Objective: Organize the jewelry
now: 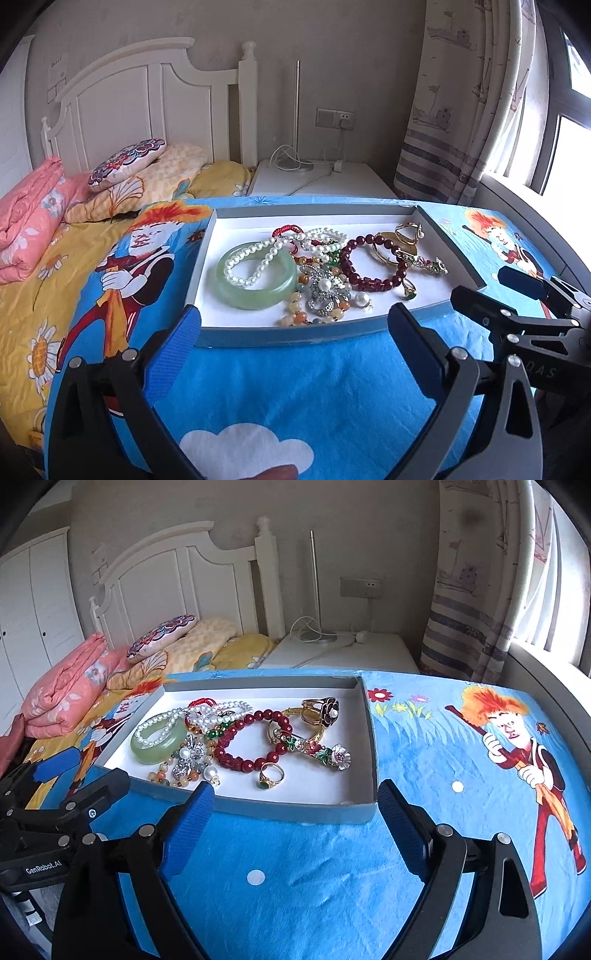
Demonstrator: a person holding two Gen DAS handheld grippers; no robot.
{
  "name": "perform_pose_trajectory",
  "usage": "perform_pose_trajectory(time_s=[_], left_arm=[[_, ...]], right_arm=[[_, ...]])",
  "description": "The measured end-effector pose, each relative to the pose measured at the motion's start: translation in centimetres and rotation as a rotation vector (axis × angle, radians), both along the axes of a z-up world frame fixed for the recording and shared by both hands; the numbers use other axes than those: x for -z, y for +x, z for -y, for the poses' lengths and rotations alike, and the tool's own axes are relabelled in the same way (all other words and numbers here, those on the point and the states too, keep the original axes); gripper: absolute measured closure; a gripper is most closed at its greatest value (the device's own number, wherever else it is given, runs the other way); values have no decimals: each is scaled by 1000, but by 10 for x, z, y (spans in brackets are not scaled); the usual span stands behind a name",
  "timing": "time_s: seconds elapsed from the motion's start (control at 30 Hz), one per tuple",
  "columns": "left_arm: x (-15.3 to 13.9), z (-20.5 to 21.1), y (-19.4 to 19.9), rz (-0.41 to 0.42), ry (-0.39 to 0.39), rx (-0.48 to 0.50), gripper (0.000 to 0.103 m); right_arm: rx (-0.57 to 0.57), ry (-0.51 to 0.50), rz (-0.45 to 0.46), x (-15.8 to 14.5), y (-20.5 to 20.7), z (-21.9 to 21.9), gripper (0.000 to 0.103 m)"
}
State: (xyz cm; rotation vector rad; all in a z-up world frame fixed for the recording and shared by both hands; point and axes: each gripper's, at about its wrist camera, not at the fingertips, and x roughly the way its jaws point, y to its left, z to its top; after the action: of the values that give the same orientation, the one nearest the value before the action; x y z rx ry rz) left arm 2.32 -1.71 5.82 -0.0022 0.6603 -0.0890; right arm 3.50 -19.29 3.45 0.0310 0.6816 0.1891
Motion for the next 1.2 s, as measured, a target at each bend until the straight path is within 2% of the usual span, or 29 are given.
perform_pose_trajectory(time_s=[1.2], left_arm=[[1,-1,1,12,18,-6,3]], right_arm=[[-4,18,5,2,5,0,17]])
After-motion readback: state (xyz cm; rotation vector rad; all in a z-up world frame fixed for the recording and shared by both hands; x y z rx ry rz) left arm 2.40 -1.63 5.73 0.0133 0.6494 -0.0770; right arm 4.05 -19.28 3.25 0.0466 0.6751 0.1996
